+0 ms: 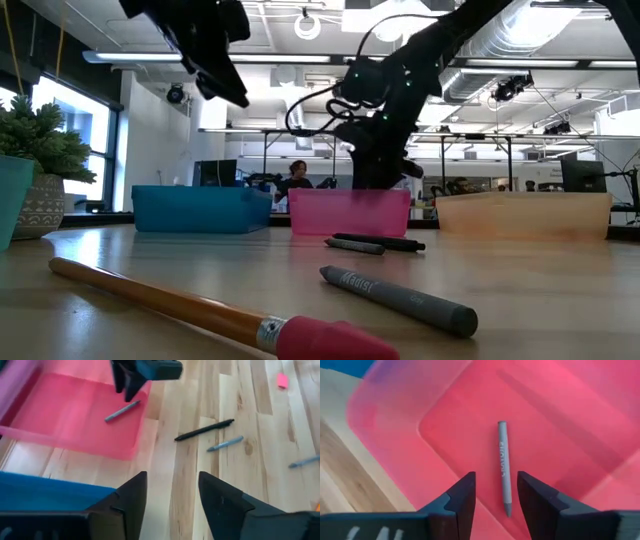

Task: Sort crayons/erasers/pens/pencils in bins
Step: Put the pencil into the transparent orange bin

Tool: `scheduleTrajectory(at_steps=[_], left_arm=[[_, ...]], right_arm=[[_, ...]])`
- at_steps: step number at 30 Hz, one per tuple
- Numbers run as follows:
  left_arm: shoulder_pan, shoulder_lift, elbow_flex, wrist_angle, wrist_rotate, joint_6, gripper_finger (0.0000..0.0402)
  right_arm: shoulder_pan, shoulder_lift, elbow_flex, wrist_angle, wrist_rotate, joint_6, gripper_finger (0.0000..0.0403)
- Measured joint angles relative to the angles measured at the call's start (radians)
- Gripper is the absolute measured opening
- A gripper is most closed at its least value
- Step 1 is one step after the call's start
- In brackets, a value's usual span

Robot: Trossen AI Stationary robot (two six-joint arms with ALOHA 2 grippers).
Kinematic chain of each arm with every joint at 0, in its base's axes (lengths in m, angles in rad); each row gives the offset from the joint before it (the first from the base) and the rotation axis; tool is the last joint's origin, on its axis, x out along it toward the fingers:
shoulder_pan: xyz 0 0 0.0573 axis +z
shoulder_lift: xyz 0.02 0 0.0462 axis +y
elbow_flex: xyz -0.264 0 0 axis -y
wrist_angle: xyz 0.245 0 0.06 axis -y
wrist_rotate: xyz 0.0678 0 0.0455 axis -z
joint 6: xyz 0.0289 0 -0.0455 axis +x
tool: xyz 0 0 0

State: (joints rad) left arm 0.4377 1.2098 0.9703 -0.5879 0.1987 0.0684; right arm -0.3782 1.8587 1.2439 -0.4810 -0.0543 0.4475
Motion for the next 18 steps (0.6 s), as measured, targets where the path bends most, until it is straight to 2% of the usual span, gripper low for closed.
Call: scheduleTrajectory(at_steps=[8,14,18], left_arm=[[-0.063,0.000,0.000,0.000,-0.001,0.097,0.0219],[-0.130,0.000,0.000,0.001,-0.006,0.100,0.0223],[-0.173,0.000,0.000,-0.002,-0.027,0.088,0.0223]], right_arm=[[0.034,-0.002,0.154,-0.224,0.138,-0.033,0.0138],[0.076,-0.002,0.258,-0.396,0.254,-0.074,0.0138],[0.101,-0.039,0.263,-0.445,0.294,-0.108,0.0138]])
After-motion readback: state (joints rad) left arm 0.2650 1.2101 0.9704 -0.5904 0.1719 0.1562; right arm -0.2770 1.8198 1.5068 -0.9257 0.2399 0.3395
